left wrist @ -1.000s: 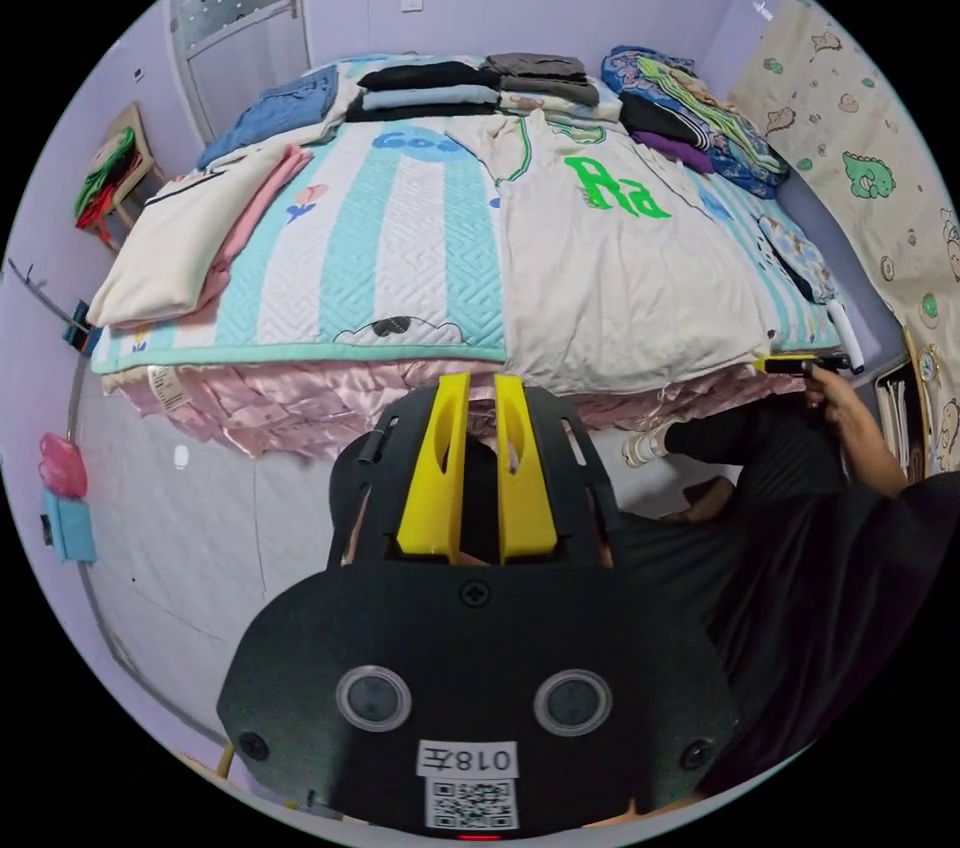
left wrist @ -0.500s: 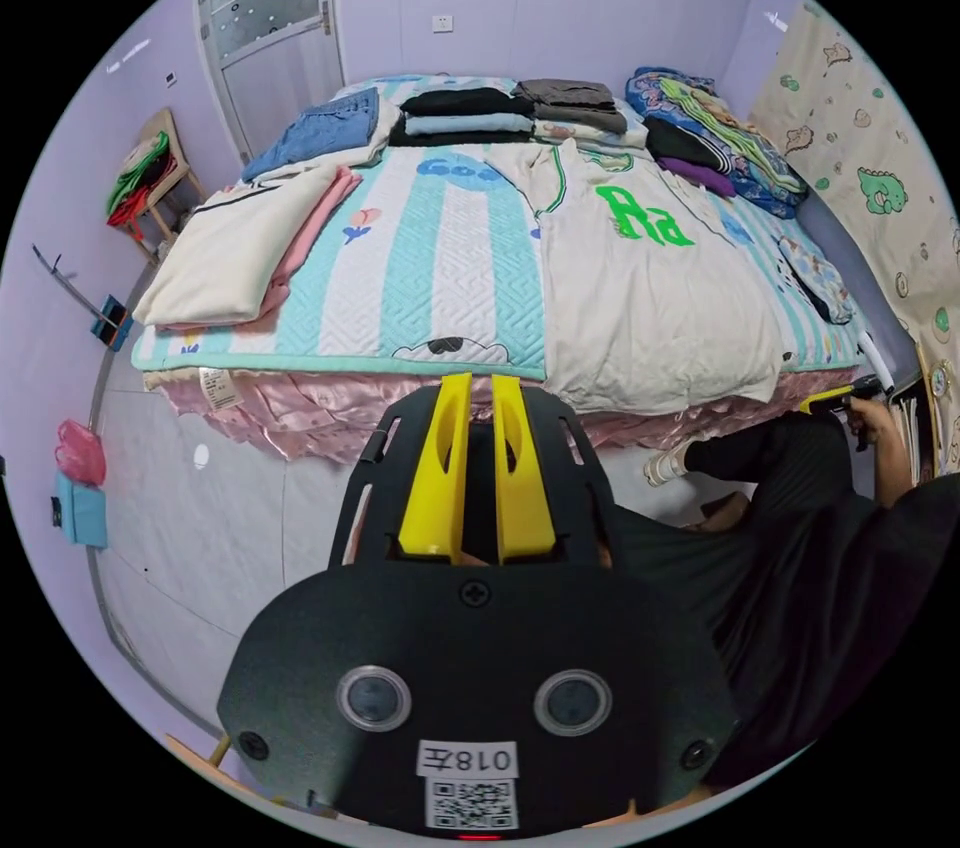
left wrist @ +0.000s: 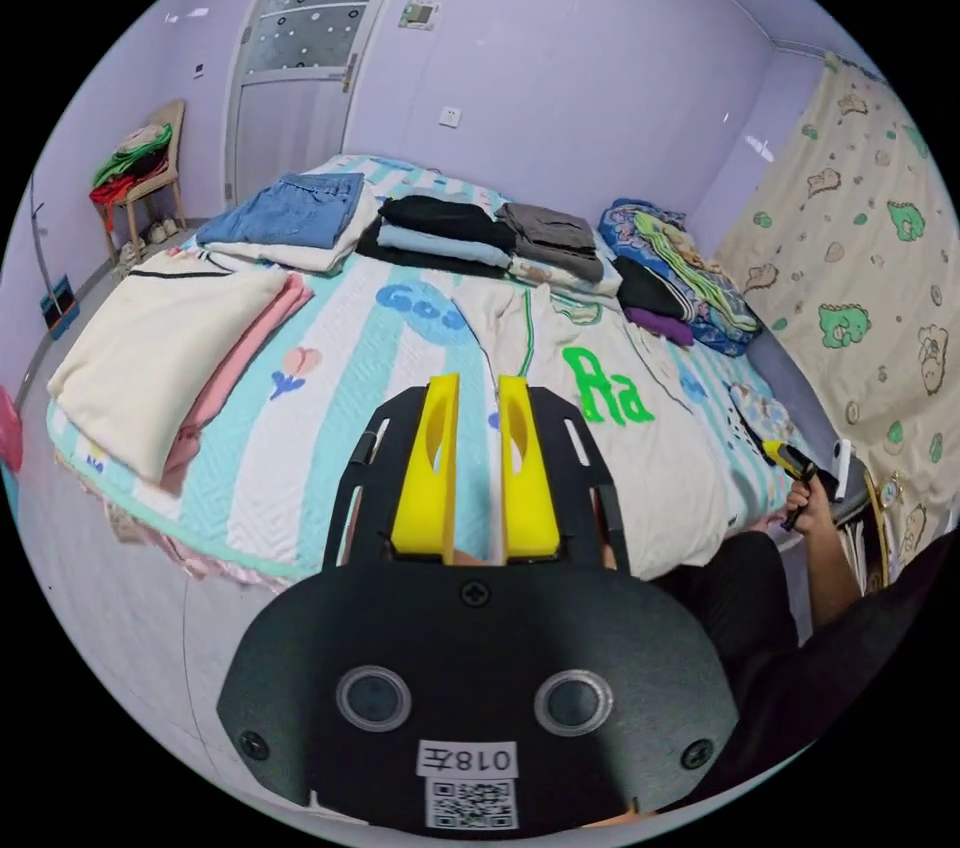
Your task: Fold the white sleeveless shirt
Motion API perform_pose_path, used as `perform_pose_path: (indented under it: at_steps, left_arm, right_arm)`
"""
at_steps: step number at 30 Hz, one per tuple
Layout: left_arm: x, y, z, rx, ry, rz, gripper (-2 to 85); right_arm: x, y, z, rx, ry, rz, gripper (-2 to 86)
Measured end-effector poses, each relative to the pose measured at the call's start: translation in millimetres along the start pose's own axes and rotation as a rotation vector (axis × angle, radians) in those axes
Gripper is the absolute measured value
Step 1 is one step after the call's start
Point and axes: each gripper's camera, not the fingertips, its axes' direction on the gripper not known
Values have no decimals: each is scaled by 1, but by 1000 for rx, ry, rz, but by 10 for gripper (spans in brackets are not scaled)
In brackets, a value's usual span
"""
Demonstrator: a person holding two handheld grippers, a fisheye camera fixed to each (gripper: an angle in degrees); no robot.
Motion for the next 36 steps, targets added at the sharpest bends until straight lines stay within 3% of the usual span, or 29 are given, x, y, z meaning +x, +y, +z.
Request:
perform_pose_path:
  at_steps: [10,14,19,21,24,28,36]
  left_arm:
    - [-1,-149,222,-159,-111,36,94]
    - [9,-176,287,-193,-195,55,100]
    - [36,-168,377,-386,-309,142,111]
    - [46,-161,380,-338,-326,178,82]
    - [46,-155,371,-239,-460,155,8]
    - [9,-143,342,-122,-485,-30,-4]
    - [-57,-116,345,-212,-366,-235,20]
  right_arm:
    - [47,-174,102,-103,136,89,111]
    - [57,-234,146,-156,271,112,116]
    - [49,-254,194,-313,320,120,100]
    - [37,-255,196,-291,464,58,57]
    - [37,-261,181,-206,473,83,3]
    - [48,-262,142,-25,436,192,-7]
    - [87,-250,142,-46,290,402,3]
